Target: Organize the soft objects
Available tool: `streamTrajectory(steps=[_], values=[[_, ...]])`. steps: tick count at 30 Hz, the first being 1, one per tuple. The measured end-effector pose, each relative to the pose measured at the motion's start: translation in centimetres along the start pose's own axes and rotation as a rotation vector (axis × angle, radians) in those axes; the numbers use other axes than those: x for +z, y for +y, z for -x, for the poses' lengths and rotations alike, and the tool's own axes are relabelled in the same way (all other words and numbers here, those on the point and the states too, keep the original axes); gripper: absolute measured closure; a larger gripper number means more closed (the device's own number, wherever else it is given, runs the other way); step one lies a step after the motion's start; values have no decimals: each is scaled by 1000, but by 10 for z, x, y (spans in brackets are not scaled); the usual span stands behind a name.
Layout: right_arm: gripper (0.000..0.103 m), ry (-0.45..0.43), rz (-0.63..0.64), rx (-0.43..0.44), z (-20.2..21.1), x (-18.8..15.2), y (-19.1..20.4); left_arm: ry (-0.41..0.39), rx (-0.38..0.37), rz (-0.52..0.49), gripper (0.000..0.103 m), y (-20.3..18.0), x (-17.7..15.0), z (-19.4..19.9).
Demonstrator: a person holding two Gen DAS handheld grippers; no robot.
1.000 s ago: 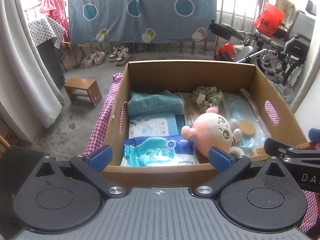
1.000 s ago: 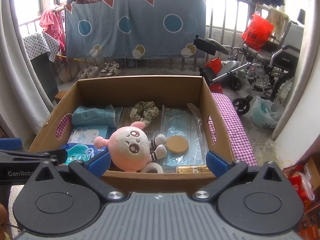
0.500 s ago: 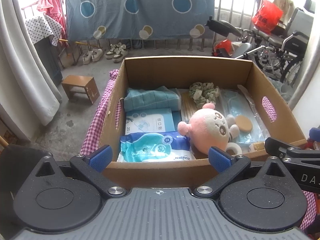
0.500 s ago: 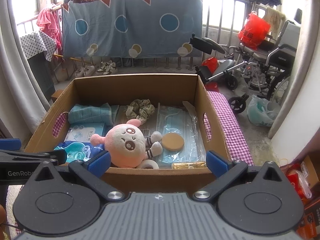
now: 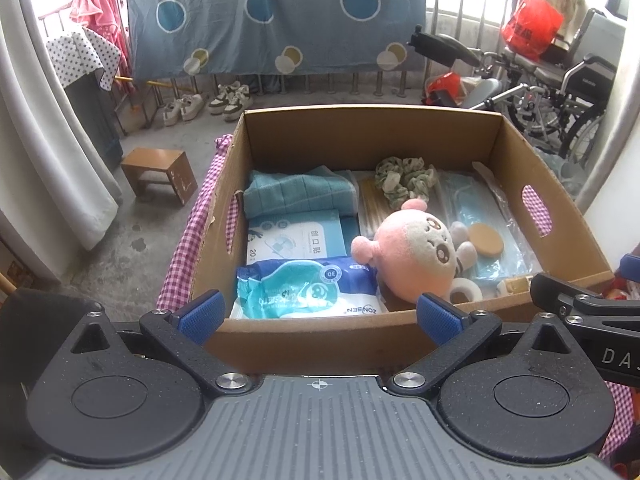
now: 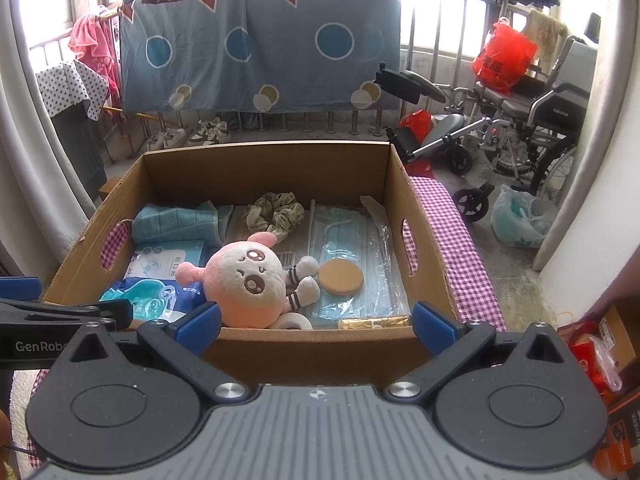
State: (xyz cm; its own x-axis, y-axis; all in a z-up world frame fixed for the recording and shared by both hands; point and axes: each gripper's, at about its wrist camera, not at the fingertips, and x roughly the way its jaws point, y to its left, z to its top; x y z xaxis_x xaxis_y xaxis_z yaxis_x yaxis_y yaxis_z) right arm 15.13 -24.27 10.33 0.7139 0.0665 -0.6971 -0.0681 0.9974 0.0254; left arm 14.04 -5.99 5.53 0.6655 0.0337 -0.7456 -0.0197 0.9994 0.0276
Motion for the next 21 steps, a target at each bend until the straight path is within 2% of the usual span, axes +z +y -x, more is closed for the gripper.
streamTrajectory(steps=[21], values=[[0,8,3,-13,-2,-5,2,22,0,-1,1,1,-3,-4]])
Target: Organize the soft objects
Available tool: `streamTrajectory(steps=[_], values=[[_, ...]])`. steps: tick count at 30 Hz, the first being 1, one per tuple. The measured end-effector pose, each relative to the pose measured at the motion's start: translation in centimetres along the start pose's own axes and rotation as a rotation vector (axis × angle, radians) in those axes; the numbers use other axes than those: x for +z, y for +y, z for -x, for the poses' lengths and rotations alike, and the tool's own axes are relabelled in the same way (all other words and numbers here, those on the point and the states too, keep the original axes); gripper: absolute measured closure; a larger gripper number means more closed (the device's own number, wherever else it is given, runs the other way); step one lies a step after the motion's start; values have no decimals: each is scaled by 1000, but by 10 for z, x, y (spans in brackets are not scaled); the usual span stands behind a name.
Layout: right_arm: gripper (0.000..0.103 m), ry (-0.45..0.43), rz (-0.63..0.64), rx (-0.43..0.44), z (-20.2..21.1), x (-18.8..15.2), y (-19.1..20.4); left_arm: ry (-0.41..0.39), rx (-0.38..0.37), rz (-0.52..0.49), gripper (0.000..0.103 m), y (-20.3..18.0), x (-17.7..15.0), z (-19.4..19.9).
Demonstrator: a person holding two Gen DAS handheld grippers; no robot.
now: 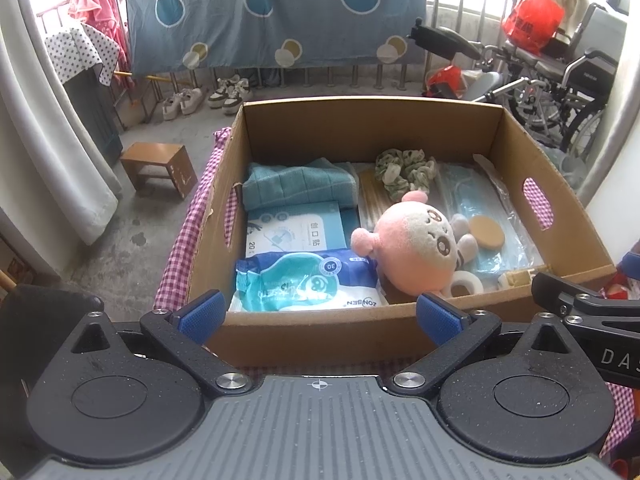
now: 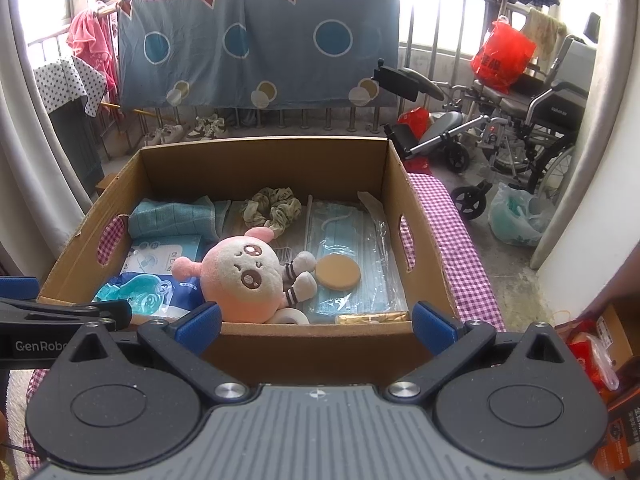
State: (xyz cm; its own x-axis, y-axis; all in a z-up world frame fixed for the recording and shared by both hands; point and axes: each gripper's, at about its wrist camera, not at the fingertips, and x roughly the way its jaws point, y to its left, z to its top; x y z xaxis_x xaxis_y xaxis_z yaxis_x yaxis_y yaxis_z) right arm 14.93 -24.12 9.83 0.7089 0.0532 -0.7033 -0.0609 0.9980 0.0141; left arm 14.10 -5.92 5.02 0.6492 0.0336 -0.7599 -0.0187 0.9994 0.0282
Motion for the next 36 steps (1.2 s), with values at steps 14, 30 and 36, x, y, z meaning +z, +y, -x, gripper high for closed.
streamTrajectory(steps=[14,30,36], values=[[0,27,3,-15,-2,-7,3,38,-14,-5,1,2,-5,-4],[0,32,0,-17,-3,-7,2,42,-14,-11,1,1,-5,-5],[0,32,1,-18,-3,-7,2,42,-13,-12,1,1,-5,-5]])
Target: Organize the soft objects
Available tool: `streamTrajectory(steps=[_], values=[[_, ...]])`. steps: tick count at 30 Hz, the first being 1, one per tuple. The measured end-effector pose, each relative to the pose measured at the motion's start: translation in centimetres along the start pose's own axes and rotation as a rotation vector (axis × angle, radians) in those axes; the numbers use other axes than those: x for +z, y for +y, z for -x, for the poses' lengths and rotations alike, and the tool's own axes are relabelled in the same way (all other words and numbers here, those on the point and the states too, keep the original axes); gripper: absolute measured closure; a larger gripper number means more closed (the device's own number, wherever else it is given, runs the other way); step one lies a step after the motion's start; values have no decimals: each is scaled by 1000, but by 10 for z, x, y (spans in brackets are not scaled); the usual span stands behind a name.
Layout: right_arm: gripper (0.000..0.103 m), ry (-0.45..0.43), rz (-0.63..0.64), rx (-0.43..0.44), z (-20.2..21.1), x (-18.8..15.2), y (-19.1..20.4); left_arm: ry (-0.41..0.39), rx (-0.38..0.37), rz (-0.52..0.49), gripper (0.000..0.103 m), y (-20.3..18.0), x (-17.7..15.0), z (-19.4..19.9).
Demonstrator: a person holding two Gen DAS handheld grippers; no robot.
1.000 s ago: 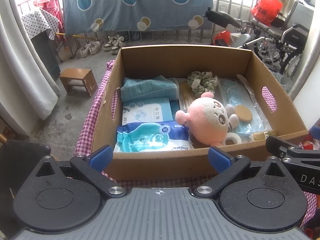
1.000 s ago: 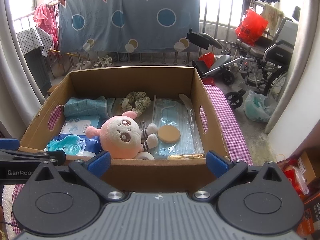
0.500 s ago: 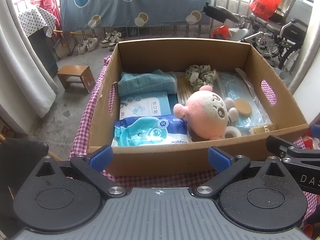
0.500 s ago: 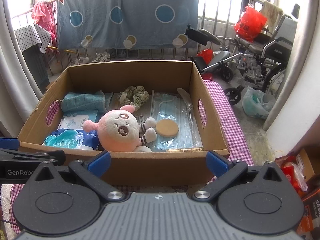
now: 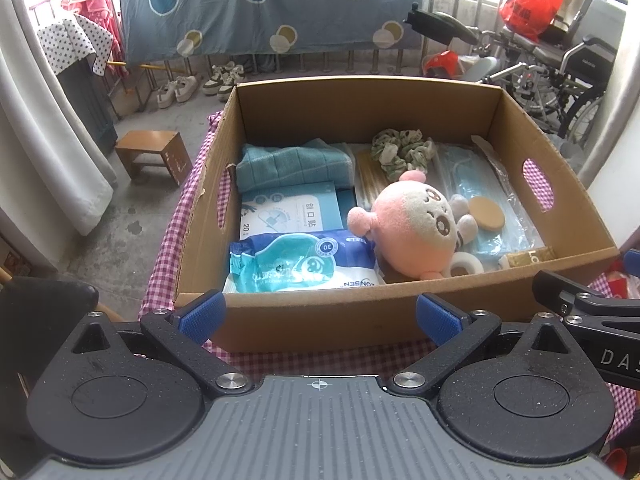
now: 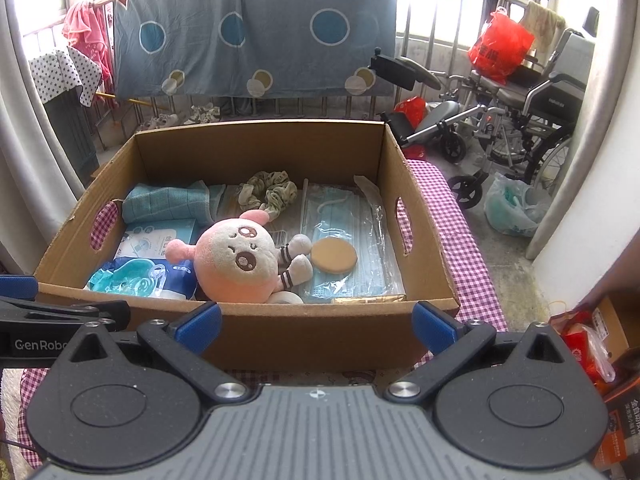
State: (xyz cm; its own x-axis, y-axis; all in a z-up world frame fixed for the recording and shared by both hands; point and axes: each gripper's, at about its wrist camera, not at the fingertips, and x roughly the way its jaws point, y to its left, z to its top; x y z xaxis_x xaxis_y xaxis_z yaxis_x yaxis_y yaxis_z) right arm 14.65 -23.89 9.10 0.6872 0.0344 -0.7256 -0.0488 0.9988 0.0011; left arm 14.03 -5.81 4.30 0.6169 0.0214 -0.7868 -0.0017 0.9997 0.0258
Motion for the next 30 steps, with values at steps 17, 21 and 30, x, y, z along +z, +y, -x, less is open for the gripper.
streamTrajectory(steps=[17,21,30], values=[[0,-2,0,-1,1,-1,-1,-1,2,0,1,0,-1,0],[0,-2,0,-1,1,-1,-1,-6,6,-3,1,-1,-1,2],[0,-2,-1,-1,1,-1,-1,-5,4,-4,1,-2,-1,3]])
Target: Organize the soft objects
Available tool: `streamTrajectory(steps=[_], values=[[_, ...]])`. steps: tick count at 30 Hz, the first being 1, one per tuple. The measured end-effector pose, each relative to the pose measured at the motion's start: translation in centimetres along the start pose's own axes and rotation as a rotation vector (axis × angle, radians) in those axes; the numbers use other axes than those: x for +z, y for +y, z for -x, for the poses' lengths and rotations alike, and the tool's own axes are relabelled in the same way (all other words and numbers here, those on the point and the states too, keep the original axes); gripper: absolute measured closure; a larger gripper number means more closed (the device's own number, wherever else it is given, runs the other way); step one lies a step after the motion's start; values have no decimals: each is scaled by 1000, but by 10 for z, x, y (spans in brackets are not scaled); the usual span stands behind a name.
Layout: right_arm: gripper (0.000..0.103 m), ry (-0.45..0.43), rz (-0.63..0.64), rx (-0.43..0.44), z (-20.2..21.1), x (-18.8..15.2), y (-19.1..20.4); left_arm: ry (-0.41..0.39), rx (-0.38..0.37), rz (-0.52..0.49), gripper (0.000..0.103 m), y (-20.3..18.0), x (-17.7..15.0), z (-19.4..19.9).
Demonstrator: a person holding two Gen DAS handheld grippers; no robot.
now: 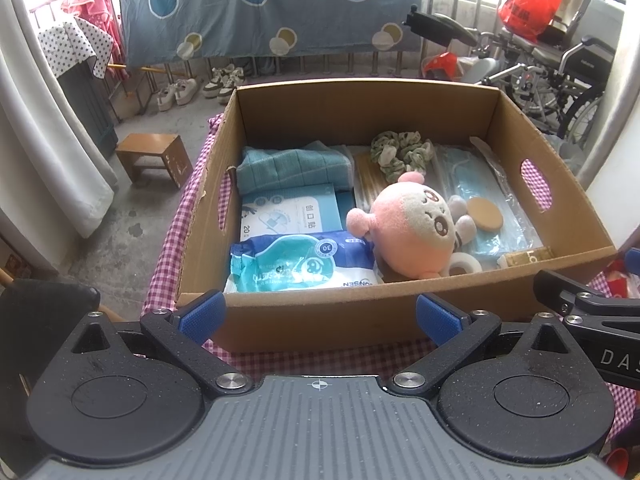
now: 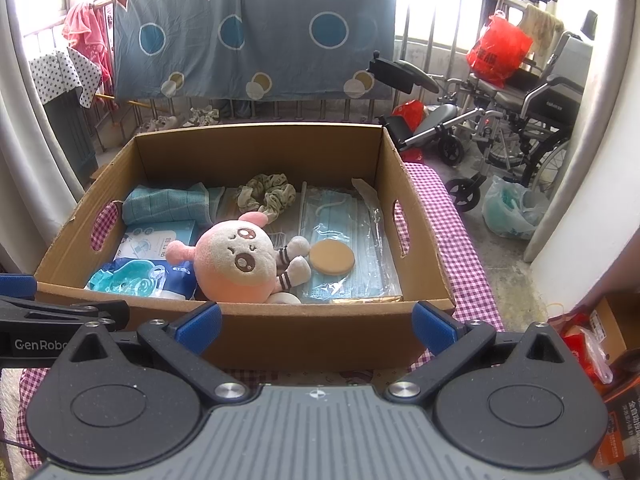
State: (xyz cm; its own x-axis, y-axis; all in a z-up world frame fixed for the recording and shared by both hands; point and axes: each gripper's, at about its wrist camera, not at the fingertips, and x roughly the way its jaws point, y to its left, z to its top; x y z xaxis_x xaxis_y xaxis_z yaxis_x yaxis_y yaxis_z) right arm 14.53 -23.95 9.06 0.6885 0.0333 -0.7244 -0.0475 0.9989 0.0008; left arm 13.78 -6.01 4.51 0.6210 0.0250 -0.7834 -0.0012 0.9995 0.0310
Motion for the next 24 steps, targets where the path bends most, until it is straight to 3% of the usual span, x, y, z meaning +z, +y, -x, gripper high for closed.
streamTrajectory(steps=[24], values=[[0,0,0,-2,1,-1,0,6,-2,-1,1,1,0,-2]])
